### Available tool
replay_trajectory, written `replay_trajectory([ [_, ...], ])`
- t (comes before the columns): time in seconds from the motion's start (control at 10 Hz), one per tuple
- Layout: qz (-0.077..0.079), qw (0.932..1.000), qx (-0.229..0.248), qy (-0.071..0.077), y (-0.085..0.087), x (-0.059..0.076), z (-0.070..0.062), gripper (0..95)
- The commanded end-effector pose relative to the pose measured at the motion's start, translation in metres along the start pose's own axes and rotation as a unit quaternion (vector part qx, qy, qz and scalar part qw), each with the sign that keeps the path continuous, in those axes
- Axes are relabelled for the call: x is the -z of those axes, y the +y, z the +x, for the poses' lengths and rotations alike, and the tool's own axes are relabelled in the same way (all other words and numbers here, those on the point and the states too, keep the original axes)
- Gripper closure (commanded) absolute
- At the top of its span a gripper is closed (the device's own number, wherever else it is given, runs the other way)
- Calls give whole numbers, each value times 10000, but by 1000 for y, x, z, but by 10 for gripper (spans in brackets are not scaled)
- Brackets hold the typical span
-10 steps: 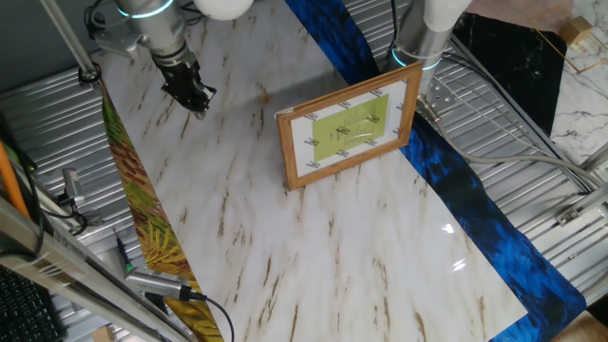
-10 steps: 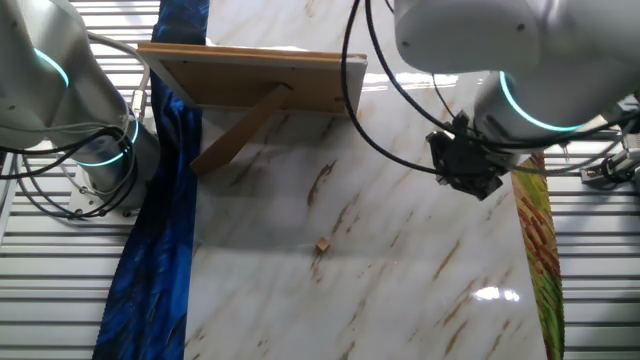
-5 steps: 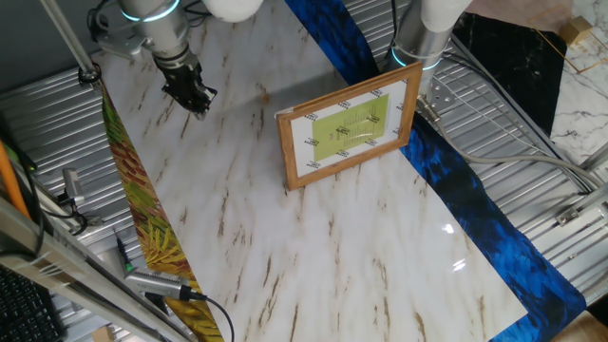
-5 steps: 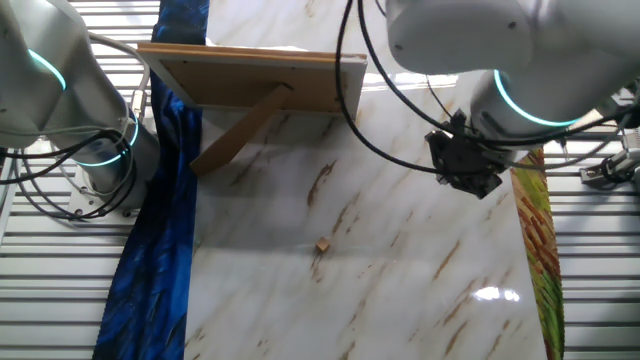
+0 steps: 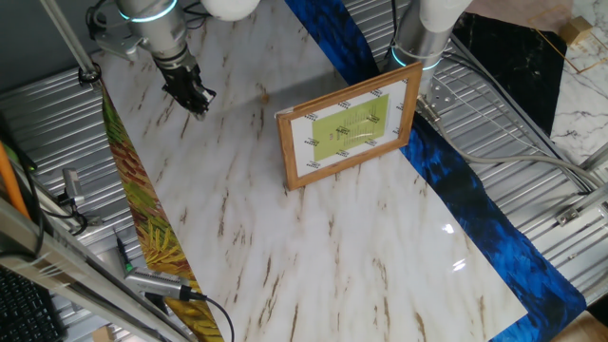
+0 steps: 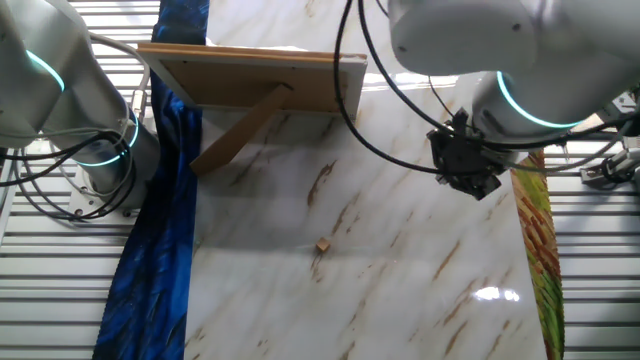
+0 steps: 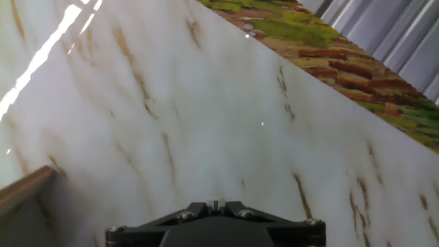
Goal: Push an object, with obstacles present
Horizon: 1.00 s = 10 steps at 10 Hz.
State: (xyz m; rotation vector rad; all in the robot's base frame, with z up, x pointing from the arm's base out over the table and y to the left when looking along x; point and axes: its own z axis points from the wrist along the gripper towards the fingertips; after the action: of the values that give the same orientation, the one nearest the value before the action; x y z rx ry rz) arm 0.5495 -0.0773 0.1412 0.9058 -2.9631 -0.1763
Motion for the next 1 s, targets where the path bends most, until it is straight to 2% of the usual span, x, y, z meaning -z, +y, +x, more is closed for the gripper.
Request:
replay_trajectory([
  [0.1, 30, 10000, -11, -40, 4, -5, 25, 950],
  [0.3, 21, 10000, 13, -65, 8, -9, 57, 950],
  [0.6, 1, 9999, 114, -86, 17, -18, 96, 950],
  [0.8, 3, 9998, 163, -91, 22, -22, 114, 950],
  [1.0, -5, 9998, 186, -112, 25, -23, 121, 950],
])
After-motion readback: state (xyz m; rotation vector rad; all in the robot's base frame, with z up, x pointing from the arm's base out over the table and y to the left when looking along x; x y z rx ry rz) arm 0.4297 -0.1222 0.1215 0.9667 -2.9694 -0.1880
